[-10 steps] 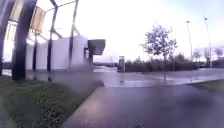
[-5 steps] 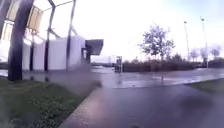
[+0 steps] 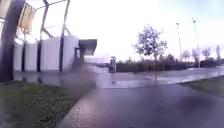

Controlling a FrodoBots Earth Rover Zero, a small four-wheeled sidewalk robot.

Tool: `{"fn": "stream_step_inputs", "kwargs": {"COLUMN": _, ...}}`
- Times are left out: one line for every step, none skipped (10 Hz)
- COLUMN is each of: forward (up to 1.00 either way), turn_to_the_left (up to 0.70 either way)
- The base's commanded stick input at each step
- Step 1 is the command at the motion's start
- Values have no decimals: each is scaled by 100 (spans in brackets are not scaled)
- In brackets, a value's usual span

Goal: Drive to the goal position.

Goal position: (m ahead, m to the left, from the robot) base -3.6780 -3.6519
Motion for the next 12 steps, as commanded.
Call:
{"fn": "stream_step_inputs", "kwargs": {"forward": 0, "turn_to_the_left": -45}}
{"fn": "stream_step_inputs", "kwargs": {"forward": 0, "turn_to_the_left": -45}}
{"fn": "stream_step_inputs", "kwargs": {"forward": 0, "turn_to_the_left": -45}}
{"fn": "stream_step_inputs", "kwargs": {"forward": 0, "turn_to_the_left": -45}}
{"fn": "stream_step_inputs", "kwargs": {"forward": 0, "turn_to_the_left": -45}}
{"fn": "stream_step_inputs", "kwargs": {"forward": 0, "turn_to_the_left": -45}}
{"fn": "stream_step_inputs", "kwargs": {"forward": 0, "turn_to_the_left": -45}}
{"fn": "stream_step_inputs", "kwargs": {"forward": 0, "turn_to_the_left": -45}}
{"fn": "stream_step_inputs", "kwargs": {"forward": 0, "turn_to_the_left": -45}}
{"fn": "stream_step_inputs", "kwargs": {"forward": 0, "turn_to_the_left": -45}}
{"fn": "stream_step_inputs", "kwargs": {"forward": 0, "turn_to_the_left": -45}}
{"fn": "stream_step_inputs", "kwargs": {"forward": 0, "turn_to_the_left": -45}}
